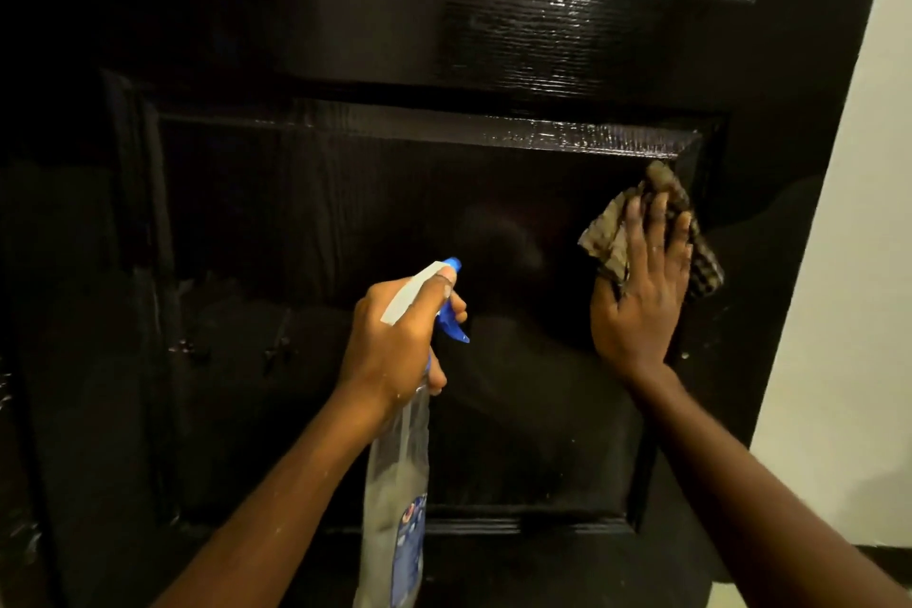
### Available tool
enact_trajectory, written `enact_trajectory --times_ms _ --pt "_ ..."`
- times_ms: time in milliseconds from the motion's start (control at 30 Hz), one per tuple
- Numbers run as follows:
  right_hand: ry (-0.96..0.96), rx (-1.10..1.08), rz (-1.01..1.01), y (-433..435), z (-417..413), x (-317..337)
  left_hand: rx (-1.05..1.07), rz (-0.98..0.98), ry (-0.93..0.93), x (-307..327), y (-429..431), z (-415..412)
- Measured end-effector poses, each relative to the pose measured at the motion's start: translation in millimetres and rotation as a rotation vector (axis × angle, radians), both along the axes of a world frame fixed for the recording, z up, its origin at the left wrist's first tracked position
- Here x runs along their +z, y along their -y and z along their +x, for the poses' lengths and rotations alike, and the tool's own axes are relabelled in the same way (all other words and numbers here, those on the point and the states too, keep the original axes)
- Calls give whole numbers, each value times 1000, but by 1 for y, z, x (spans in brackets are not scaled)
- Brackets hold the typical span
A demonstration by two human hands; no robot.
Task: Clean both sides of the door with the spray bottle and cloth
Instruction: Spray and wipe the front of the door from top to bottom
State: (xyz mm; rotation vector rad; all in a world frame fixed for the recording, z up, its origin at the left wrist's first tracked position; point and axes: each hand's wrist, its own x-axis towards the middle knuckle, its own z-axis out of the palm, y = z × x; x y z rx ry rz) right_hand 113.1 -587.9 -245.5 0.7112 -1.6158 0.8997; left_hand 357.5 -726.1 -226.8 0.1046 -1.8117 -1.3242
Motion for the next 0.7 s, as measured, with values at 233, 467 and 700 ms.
enact_trajectory --times_ms 233,467,700 --pt "52 108 58 -10 -3 -47 -37 -24 6 8 -10 -14" --pt "52 85 -88 -2 -1 45 -12 -52 20 12 -11 -18" --pt "59 87 -112 0 -2 12 -40 -33 22 3 -17 -31"
